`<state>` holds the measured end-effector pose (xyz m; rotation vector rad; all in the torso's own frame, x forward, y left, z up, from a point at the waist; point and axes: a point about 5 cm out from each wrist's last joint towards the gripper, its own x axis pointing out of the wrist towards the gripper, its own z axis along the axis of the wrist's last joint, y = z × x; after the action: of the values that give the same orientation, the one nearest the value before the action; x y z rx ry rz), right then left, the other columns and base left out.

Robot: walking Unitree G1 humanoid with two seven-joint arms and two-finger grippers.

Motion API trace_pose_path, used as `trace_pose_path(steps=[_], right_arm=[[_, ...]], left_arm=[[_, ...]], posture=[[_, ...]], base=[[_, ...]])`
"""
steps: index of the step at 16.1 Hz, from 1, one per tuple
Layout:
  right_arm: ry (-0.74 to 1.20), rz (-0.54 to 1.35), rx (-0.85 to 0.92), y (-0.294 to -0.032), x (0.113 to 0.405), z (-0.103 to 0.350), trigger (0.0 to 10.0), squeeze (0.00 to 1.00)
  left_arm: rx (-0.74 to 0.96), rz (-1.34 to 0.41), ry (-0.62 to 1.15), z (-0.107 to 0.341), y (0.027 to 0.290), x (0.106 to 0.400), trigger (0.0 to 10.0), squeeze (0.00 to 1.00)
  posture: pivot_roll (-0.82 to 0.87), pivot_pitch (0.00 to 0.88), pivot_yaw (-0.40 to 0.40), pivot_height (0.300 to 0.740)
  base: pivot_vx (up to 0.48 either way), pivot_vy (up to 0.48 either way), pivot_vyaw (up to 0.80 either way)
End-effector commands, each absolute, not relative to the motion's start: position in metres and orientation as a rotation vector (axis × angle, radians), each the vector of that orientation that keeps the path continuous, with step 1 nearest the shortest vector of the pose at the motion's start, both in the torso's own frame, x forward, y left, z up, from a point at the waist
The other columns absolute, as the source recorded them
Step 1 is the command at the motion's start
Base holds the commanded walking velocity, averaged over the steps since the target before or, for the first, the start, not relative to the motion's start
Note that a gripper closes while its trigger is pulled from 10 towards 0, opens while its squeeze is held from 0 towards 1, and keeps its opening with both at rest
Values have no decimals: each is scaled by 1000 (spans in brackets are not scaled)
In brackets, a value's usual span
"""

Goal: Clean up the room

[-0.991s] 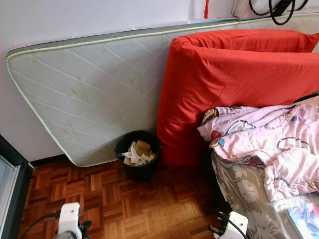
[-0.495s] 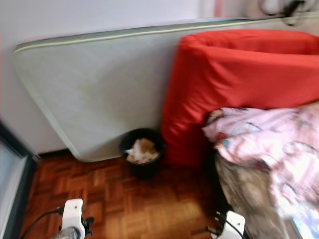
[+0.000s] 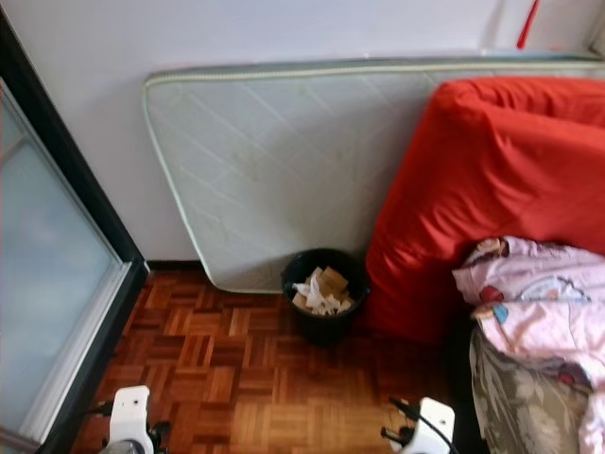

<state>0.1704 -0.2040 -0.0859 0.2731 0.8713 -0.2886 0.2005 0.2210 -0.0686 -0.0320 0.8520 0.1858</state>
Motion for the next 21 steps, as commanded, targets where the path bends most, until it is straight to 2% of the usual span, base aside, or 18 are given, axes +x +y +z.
trace_pose_path(steps=[1,7,12,21], right_arm=[[875,-300,280,-206,170,-86,10000,0],[876,-280,273,-205,171,-86,10000,0],[874,-275,275,-203,171,-86,10000,0],[872,-302,296,-202,170,-86,10000,0]], left_arm=[[-37,191,846,-68,220,202,10000,0],[-34,195,845,-68,221,202,10000,0],[-34,196,845,-68,221,201,10000,0],[-33,197,845,-68,222,200,10000,0]], posture=[[18,0,43,740],[21,0,42,740],[21,0,42,740],[21,0,44,740]], base=[[0,0,0],[293,0,0],[357,0,730],[360,0,0]])
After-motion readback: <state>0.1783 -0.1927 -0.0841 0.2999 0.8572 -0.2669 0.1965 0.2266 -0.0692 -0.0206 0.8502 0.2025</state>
